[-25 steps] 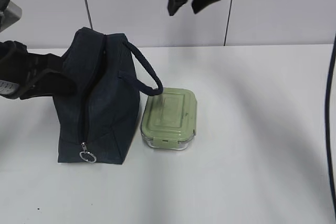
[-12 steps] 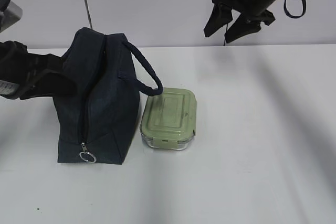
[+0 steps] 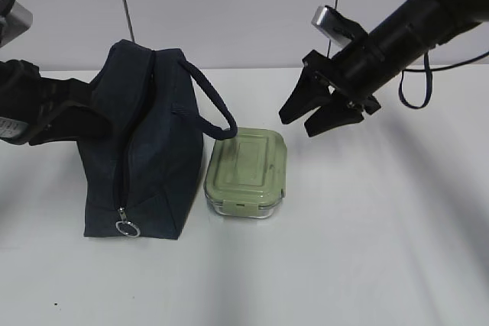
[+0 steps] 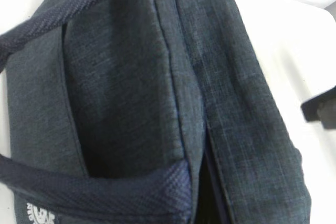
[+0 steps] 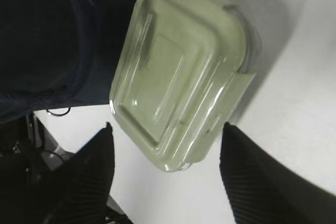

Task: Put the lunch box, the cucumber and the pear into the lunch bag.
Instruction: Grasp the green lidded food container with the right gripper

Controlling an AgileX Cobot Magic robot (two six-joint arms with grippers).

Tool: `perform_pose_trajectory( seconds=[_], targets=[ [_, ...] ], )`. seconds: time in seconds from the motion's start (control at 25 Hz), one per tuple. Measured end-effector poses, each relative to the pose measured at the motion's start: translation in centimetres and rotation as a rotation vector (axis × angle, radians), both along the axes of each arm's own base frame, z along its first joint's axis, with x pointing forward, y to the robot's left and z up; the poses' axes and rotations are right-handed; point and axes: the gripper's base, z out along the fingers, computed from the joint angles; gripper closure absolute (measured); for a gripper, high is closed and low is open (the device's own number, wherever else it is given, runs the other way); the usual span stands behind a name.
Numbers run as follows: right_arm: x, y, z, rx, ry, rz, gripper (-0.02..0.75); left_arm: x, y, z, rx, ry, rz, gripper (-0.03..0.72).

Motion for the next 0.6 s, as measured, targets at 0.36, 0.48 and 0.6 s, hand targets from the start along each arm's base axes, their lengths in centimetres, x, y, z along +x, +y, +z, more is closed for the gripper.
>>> perform_pose_trajectory(
  seconds=[0.36, 0.48, 0.6],
  targets=[
    [-2.7, -1.6, -4.6, 0.139, 0.093, -0.044, 0.246, 0.0, 0.0, 0.0, 0.000, 0.000, 0.000, 0.707],
    [-3.5, -1.4, -5.5, 0.136, 0.104, -0.017, 0.247, 0.0, 0.0, 0.0, 0.000, 0.001, -0.001, 0.707],
    [-3.6, -0.9, -5.5, 0.150, 0.083, 0.006, 0.247, 0.0, 0.0, 0.0, 0.000, 0.001, -0.001, 0.707]
  ],
)
